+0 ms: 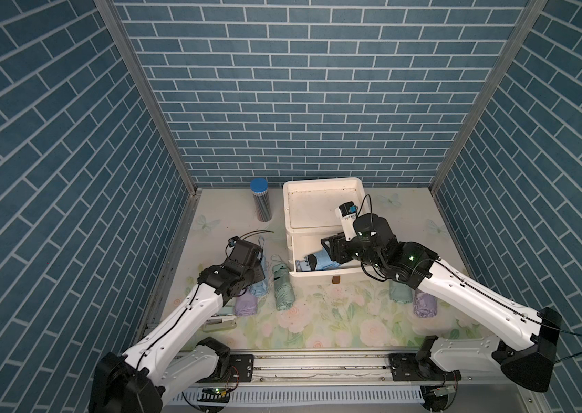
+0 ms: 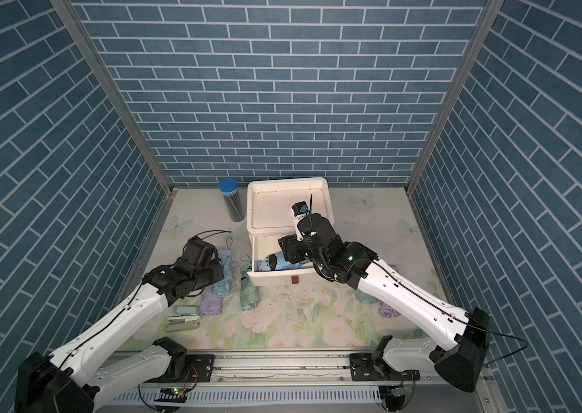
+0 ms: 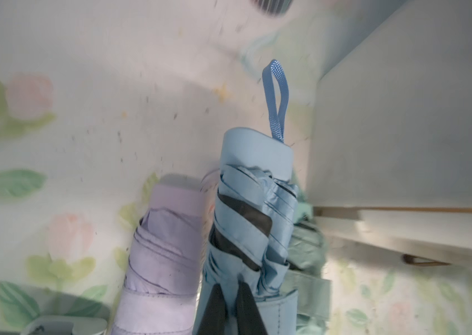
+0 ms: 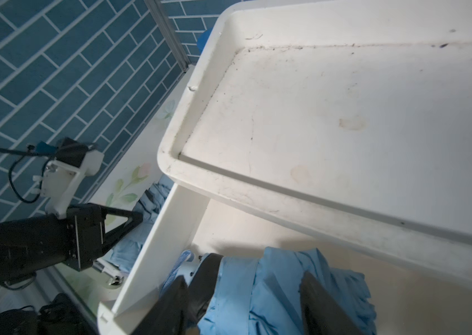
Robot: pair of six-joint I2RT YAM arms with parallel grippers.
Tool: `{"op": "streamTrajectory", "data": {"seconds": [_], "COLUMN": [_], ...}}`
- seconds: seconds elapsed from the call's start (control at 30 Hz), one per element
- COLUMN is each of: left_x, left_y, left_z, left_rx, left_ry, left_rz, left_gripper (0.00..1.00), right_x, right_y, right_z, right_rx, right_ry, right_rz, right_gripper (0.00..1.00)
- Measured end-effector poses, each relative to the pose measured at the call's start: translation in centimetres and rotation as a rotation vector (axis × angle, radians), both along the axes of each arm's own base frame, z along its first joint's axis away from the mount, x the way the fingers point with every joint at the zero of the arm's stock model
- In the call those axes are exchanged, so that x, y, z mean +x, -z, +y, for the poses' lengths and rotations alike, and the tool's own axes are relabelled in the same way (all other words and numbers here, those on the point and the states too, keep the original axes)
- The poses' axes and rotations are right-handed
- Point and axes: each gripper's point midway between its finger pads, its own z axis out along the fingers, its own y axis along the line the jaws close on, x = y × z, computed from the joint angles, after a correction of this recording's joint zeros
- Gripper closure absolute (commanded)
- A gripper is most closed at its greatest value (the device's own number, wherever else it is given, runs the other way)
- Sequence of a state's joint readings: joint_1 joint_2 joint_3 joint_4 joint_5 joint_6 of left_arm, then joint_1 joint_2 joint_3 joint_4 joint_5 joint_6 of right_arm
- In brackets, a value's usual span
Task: Place the umbrella in the drawer by color
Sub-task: Pick up the umbrella from the center of the board.
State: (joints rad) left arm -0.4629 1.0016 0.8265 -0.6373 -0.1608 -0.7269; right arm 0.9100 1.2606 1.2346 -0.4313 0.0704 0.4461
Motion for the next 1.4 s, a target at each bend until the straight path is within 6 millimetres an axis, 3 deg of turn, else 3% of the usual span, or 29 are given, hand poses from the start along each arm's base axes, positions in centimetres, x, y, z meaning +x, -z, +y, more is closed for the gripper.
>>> {"op": "streamTrajectory", "data": {"seconds": [0.2, 0.3, 0.4, 0.47, 0.73, 0.87, 1.07, 1.27, 1.4], "left_x": [2.2, 2.2, 1.5, 0.9, -2.2, -4.0, -5.8, -5.5, -4.6], "left_y": [-11.3, -15.9, -19.0, -20.0, -18.9, -18.3, -17.5, -17.7, -16.0], "left_z": [-0.8, -2.1, -4.3, -6.1, -12.2, -15.0, -18.0, -18.4, -19.5], "left_rx": [0.016, 0.007, -0.03, -0.069, -0.176, -0.208, -0.235, -0.227, -0.215], "left_ry": [0.106, 0.217, 0.371, 0.489, 0.885, 1.031, 1.17, 1.19, 1.223], "left_rz": [-0.272, -0.388, -0.475, -0.51, -0.5, -0.488, -0.474, -0.504, -0.459], "left_gripper": [1.0, 1.0, 1.0, 1.0, 1.0, 1.0, 1.0, 1.0, 1.0], "right_x": [1.8, 1.5, 0.1, -0.7, -3.5, -3.8, -3.0, -3.6, -4.7], "right_y": [-1.0, -2.1, -3.4, -4.2, -8.0, -8.9, -8.1, -6.0, -5.0], "right_z": [-0.5, 0.0, 1.2, 1.7, 0.4, -0.3, -1.1, -1.4, -1.9], "right_rx": [0.163, 0.229, 0.286, 0.315, 0.399, 0.416, 0.403, 0.393, 0.392], "right_ry": [-0.077, -0.151, -0.257, -0.309, -0.398, -0.403, -0.367, -0.368, -0.373], "right_rz": [0.069, 0.076, 0.073, 0.069, -0.004, -0.022, 0.003, 0.064, 0.097], "right_gripper": [0.23, 0.18, 0.14, 0.12, 0.07, 0.07, 0.11, 0.18, 0.22]}}
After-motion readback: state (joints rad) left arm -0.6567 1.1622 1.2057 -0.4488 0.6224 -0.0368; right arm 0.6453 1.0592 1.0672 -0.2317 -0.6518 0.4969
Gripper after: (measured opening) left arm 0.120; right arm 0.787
